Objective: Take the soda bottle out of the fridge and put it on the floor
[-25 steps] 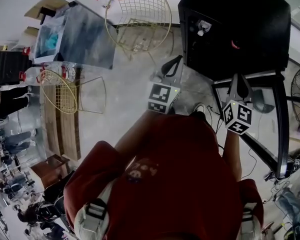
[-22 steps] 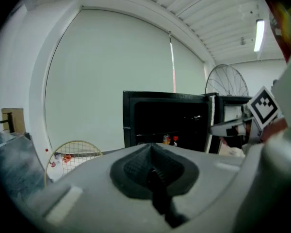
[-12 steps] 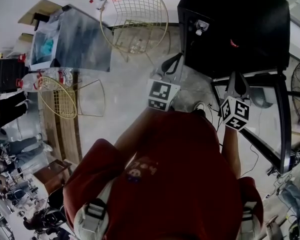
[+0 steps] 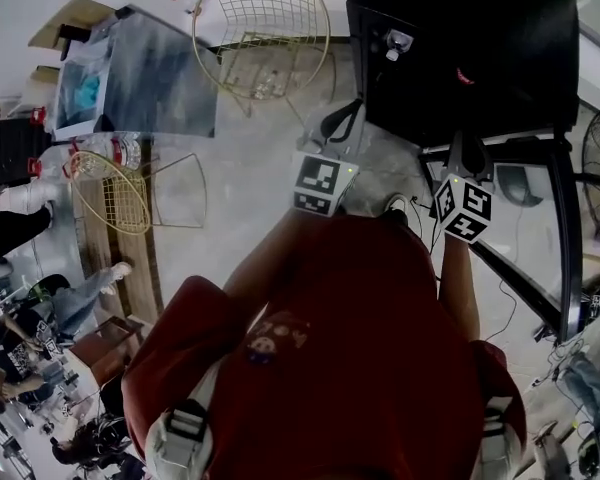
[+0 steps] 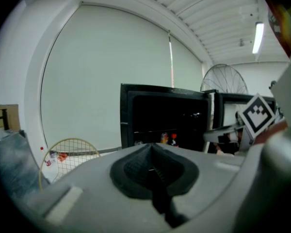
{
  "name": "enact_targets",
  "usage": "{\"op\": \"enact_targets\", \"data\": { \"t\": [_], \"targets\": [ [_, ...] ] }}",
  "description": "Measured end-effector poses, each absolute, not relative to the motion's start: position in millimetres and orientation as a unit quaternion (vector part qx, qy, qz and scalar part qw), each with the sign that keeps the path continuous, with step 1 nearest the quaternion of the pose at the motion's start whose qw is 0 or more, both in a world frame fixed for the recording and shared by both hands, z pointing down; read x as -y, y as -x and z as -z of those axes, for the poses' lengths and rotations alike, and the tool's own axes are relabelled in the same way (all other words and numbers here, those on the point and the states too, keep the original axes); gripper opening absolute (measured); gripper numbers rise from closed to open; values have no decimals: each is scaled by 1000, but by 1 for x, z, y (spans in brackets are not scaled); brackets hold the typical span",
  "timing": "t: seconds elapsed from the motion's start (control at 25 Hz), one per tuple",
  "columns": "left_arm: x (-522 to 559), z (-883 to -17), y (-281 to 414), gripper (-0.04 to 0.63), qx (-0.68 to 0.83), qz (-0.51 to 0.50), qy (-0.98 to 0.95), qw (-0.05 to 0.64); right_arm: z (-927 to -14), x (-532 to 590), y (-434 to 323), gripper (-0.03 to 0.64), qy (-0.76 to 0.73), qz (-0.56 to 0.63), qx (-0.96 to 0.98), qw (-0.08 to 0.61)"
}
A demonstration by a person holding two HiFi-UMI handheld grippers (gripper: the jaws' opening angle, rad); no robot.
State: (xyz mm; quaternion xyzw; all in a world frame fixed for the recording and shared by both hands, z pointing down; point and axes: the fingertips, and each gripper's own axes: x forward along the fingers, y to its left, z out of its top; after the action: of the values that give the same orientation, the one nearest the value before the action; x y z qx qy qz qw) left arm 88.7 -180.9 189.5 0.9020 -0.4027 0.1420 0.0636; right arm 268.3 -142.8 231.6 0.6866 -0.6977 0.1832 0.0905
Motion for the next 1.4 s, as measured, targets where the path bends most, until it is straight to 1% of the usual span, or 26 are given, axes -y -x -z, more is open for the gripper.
{"op": "enact_targets", "data": {
  "t": [0.48,0.72,0.92,1.0,1.4],
  "targets": [
    [181,-213,-117,0,382,-144,-910,77,-263,161,-282,51,-701,-188,683,86],
    [181,-218,-138,0,371,-139,-915,77,-278,170,-289,80,-700,-187,683,90],
    [180,-222,-150,0,363,-131,-920,71,-284,178,-295,91,-705,-186,679,85],
    [180,-222,-153,0,359,-128,-922,68,-286,181,-294,91,-707,-185,677,86],
    [172,-237,-148,0,341,-127,-929,69,-288,187,-289,135,-716,-160,674,89]
  ]
}}
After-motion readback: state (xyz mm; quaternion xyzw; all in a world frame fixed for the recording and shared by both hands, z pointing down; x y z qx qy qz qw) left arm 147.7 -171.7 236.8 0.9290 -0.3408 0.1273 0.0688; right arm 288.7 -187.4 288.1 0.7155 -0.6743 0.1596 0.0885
